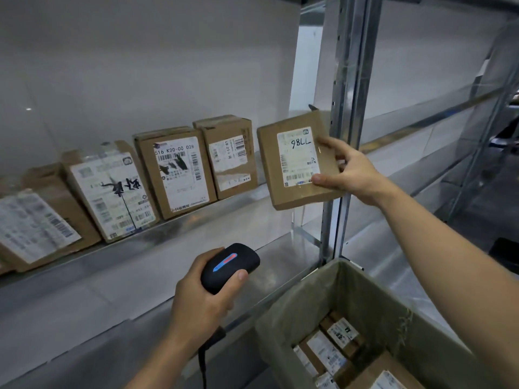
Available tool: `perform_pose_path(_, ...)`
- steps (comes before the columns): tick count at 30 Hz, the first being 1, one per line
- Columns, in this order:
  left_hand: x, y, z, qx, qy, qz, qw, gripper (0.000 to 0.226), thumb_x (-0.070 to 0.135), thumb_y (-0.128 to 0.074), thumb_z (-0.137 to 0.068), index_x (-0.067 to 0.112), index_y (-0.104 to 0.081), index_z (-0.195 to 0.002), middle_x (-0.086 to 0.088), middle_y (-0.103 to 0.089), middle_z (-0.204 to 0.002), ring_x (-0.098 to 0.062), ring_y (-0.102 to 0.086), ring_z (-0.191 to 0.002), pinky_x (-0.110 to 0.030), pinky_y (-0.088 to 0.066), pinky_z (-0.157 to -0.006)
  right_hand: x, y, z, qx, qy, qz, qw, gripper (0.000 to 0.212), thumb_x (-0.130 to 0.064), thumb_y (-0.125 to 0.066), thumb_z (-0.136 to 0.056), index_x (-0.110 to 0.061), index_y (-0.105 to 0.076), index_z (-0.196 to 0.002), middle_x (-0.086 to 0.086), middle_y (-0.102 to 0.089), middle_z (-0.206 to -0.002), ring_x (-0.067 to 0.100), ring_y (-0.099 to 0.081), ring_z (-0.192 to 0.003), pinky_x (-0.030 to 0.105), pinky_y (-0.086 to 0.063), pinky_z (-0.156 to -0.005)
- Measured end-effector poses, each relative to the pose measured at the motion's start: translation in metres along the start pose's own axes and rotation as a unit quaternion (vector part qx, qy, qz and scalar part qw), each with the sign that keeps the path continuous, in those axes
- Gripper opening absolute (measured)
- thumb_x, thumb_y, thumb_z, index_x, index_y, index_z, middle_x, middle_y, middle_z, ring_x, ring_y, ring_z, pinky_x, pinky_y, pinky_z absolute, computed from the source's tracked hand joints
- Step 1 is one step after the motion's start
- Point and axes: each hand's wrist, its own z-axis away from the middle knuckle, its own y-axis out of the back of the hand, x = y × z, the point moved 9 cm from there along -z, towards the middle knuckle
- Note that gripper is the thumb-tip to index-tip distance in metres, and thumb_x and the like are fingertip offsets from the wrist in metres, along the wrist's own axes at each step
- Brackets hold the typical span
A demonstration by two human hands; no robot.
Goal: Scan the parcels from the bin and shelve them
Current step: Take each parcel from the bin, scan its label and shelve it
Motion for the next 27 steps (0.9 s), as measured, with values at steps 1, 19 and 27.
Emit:
perform_pose_path(1,0.0,0.0,-0.002,0.002,0.001,-0.002,1.0,0.047,0.041,-0.087,-0.074,0.037,-0.066,-0.116,-0.003,-0.074,-0.088,-0.026,-0.066,-0.055,-0.03,-0.052,-0.049,0.0,-0.004,-0.008,-0.01,0.0,0.005,1.0,0.09,-0.018,-0.09,-0.073,-0.036,-0.044,-0.149,-0.019,-0.052,-0.123,0.007,-0.057,-0.11,0.018,-0.054,-0.08)
perform_pose_path(19,-0.009,-0.001,-0.034,0.015,0.031,-0.025,0.999,0.043,0.037,-0.084,-0.078,0.04,-0.063,-0.116,-0.006,-0.075,-0.09,-0.031,-0.069,-0.06,-0.038,-0.059,-0.056,0.013,-0.04,-0.109,-0.05,-0.042,0.077,0.995,0.059,-0.039,-0.074,-0.09,-0.041,-0.052,-0.144,-0.005,-0.052,-0.142,0.011,-0.054,-0.118,0.022,-0.039,-0.088)
perform_pose_path(27,-0.011,-0.01,-0.038,0.0,0.031,-0.036,0.999,0.051,0.049,-0.079,-0.071,0.04,-0.061,-0.118,-0.005,-0.073,-0.095,-0.029,-0.07,-0.062,-0.031,-0.057,-0.054,0.015,-0.035,-0.099,-0.023,-0.003,0.135,0.991,0.047,-0.046,-0.066,-0.095,-0.042,-0.054,-0.141,-0.006,-0.051,-0.143,0.012,-0.046,-0.127,0.031,-0.037,-0.098)
